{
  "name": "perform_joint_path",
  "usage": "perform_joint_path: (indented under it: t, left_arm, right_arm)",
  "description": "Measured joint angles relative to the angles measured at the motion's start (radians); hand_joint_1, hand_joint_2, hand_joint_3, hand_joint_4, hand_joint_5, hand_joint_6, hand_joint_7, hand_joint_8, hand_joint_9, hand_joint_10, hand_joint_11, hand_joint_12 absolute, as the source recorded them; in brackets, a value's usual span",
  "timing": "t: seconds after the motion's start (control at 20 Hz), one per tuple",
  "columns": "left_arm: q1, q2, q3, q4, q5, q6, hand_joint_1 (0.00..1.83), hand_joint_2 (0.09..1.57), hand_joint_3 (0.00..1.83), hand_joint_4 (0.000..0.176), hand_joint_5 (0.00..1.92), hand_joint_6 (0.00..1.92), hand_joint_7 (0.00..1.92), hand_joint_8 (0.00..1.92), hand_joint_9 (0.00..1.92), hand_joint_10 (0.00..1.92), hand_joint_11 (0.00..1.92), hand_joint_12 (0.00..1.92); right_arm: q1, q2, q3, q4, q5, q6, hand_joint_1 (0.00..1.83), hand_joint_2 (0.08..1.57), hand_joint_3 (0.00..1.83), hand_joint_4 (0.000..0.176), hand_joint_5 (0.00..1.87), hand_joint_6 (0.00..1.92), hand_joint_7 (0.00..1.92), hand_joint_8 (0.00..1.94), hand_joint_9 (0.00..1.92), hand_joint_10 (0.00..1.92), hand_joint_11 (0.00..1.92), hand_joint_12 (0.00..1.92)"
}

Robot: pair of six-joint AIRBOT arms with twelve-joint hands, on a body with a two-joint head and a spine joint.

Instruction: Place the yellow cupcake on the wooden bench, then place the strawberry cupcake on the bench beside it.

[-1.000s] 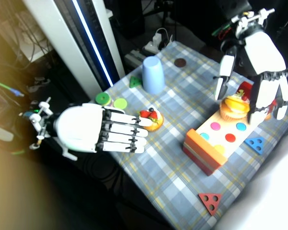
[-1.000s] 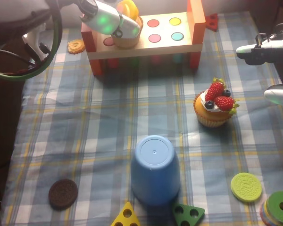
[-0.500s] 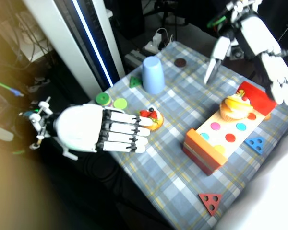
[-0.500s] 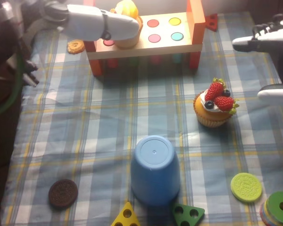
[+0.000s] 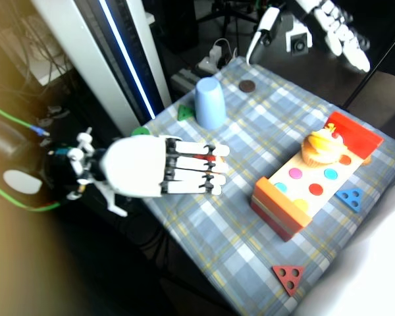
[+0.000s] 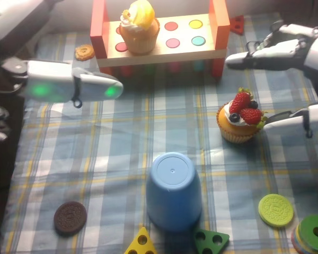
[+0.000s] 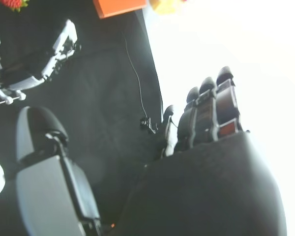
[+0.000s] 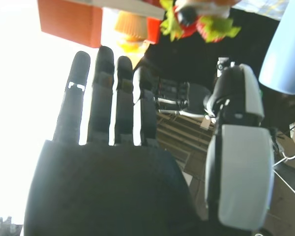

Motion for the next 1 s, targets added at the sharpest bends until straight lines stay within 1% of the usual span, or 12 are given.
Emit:
perform_joint_path:
  t: [0.1, 0.15, 0.2, 0.25, 0.35, 0.45, 0.5, 0.55, 0.65, 0.7, 0.75, 1.0]
  left_arm:
    - [0.021, 0.013, -0.006, -0.012, -0.020, 0.000, 0.77, 0.73, 0.00, 0.176, 0.00, 0.00, 0.00, 0.00, 0.00, 0.00, 0.00, 0.00]
    - [0.027, 0.019, -0.008, -0.030, -0.023, 0.000, 0.75, 0.73, 0.00, 0.176, 0.00, 0.00, 0.00, 0.00, 0.00, 0.00, 0.00, 0.00]
    - [0.032, 0.021, -0.008, -0.042, -0.033, -0.002, 0.73, 0.74, 0.00, 0.176, 0.00, 0.00, 0.00, 0.00, 0.00, 0.00, 0.00, 0.00]
    - [0.033, 0.021, -0.009, -0.044, -0.035, -0.004, 0.73, 0.74, 0.00, 0.176, 0.00, 0.00, 0.00, 0.00, 0.00, 0.00, 0.00, 0.00]
    - [0.034, 0.021, -0.019, -0.035, -0.042, -0.008, 0.69, 0.76, 0.01, 0.176, 0.00, 0.00, 0.00, 0.00, 0.00, 0.00, 0.00, 0.00]
    - [0.034, 0.021, -0.019, -0.021, -0.040, -0.008, 0.66, 0.78, 0.01, 0.176, 0.00, 0.00, 0.00, 0.00, 0.00, 0.00, 0.00, 0.00]
    - [0.034, 0.021, -0.019, -0.025, -0.041, -0.008, 0.67, 0.77, 0.01, 0.176, 0.00, 0.00, 0.00, 0.00, 0.00, 0.00, 0.00, 0.00]
    - [0.034, 0.021, -0.019, -0.027, -0.041, -0.014, 0.66, 0.77, 0.01, 0.176, 0.00, 0.00, 0.00, 0.00, 0.00, 0.00, 0.00, 0.00]
    - [0.039, 0.021, -0.019, -0.028, -0.042, -0.018, 0.66, 0.77, 0.01, 0.176, 0.00, 0.00, 0.00, 0.00, 0.00, 0.00, 0.00, 0.00]
    - [0.039, 0.021, -0.019, -0.028, -0.040, -0.018, 0.67, 0.77, 0.00, 0.176, 0.00, 0.00, 0.00, 0.00, 0.00, 0.00, 0.00, 0.00]
    - [0.039, 0.021, -0.019, -0.028, -0.041, -0.019, 0.67, 0.77, 0.00, 0.176, 0.00, 0.00, 0.00, 0.00, 0.00, 0.00, 0.00, 0.00]
    - [0.052, 0.021, -0.019, -0.041, -0.045, -0.027, 0.67, 0.77, 0.00, 0.176, 0.00, 0.00, 0.00, 0.00, 0.00, 0.00, 0.00, 0.00]
  right_arm:
    - [0.019, -0.018, 0.013, -0.031, -0.035, 0.010, 0.83, 0.95, 0.00, 0.085, 0.38, 0.00, 0.57, 0.00, 0.59, 0.01, 0.09, 1.05]
    - [0.034, -0.030, 0.019, -0.049, -0.051, 0.019, 0.90, 0.94, 0.00, 0.071, 0.39, 0.00, 0.69, 0.03, 0.69, 0.07, 0.09, 1.39]
    - [0.045, -0.041, 0.027, -0.069, -0.060, 0.030, 0.97, 0.91, 0.01, 0.049, 0.42, 0.01, 0.78, 0.18, 0.51, 1.12, 0.19, 1.81]
    - [0.053, -0.050, 0.034, -0.086, -0.072, 0.033, 0.97, 0.91, 0.00, 0.043, 0.43, 0.00, 0.79, 0.25, 0.38, 1.51, 0.21, 1.90]
    - [0.065, -0.059, 0.042, -0.103, -0.100, 0.035, 0.98, 0.91, 0.00, 0.018, 0.47, 0.01, 0.49, 1.17, 0.45, 1.89, 0.48, 1.92]
    - [0.075, -0.064, 0.046, -0.117, -0.124, 0.036, 1.09, 0.90, 0.00, 0.020, 0.53, 0.00, 0.62, 0.62, 0.49, 1.70, 0.46, 1.92]
    - [0.075, -0.064, 0.047, -0.119, -0.131, 0.036, 1.08, 0.92, 0.00, 0.028, 0.59, 0.00, 0.77, 0.34, 0.55, 1.19, 0.30, 1.68]
    - [0.075, -0.067, 0.052, -0.121, -0.137, 0.037, 1.16, 0.93, 0.00, 0.004, 0.70, 0.01, 0.67, 1.28, 0.59, 1.77, 0.50, 1.87]
    - [0.075, -0.069, 0.053, -0.120, -0.140, 0.042, 1.17, 1.01, 0.00, 0.000, 0.88, 0.02, 0.81, 1.35, 0.74, 1.89, 0.67, 1.92]
    - [0.075, -0.072, 0.053, -0.118, -0.137, 0.044, 1.17, 1.07, 0.00, 0.000, 1.06, 0.60, 0.84, 1.44, 0.76, 1.87, 0.65, 1.92]
    - [0.075, -0.074, 0.053, -0.117, -0.134, 0.044, 1.17, 1.08, 0.00, 0.000, 1.07, 0.77, 0.81, 1.78, 0.82, 1.91, 0.76, 1.92]
    - [0.083, -0.078, 0.064, -0.122, -0.134, 0.056, 1.20, 1.02, 0.00, 0.000, 1.21, 0.58, 0.79, 1.94, 0.79, 1.92, 0.81, 1.92]
